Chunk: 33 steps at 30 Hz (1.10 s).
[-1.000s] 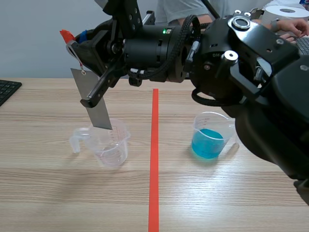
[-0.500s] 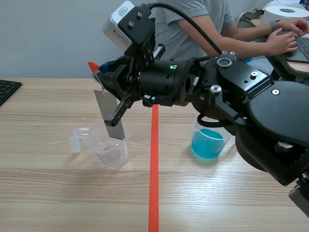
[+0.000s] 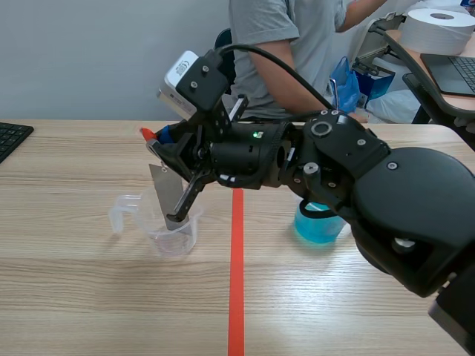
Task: Do the redox reaction experiment.
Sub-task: 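Put the plate into the left beaker, then return to the home posture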
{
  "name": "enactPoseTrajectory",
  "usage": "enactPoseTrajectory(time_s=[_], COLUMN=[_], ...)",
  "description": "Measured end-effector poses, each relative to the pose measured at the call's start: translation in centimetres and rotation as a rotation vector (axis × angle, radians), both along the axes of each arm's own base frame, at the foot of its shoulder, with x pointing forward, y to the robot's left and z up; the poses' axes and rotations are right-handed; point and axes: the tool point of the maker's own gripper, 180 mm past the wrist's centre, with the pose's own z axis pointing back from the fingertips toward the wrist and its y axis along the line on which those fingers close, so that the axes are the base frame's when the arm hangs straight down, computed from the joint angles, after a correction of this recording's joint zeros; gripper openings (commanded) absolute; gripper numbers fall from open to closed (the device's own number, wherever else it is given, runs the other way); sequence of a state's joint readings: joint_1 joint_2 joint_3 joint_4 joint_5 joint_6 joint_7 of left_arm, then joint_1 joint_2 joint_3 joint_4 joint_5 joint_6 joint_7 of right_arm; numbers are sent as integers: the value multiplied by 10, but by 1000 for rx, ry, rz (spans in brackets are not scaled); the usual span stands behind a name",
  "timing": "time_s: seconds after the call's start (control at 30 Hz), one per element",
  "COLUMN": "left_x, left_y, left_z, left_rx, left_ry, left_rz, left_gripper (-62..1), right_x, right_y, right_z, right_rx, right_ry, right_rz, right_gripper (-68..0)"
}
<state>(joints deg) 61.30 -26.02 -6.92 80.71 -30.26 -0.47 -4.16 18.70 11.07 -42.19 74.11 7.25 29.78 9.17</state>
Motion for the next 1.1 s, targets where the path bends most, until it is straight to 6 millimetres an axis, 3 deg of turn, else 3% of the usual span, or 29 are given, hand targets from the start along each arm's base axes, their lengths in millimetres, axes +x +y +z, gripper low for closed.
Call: enactPoseTrajectory(time_s=[0.13, 0.23, 0.33, 0.5, 0.63, 0.83, 0.93, 1.1], left_x=[1, 1, 1, 1, 1, 1, 1, 1], left_y=[0, 0, 0, 0, 0, -2, -2, -2], left_z=[1, 1, 1, 1, 1, 1, 1, 1], left_rx=[0, 0, 0, 0, 0, -9, -10, -10], left_ry=[-5, -7, -8, -7, -7, -7, -7, -7], left_rz=[0, 0, 0, 0, 0, -5, -6, -5], left_gripper=[-568, -515, -410, -171, 14, 14, 14, 14], right_x=[0, -3, -17, -49, -72, -82, -82, -80], right_y=[0, 1, 7, 26, 38, 27, 7, -41], right_z=[-1, -1, 7, 19, 41, 94, 91, 52], right_rx=[-4, -4, 51, 165, 233, 348, 334, 251], right_ry=[-2, 4, 23, 114, 105, -11, -12, 78], right_rz=[-1, 21, 100, 231, 294, 228, 165, 29], right_gripper=[-335, -230, -155, 4, 4, 4, 4, 4])
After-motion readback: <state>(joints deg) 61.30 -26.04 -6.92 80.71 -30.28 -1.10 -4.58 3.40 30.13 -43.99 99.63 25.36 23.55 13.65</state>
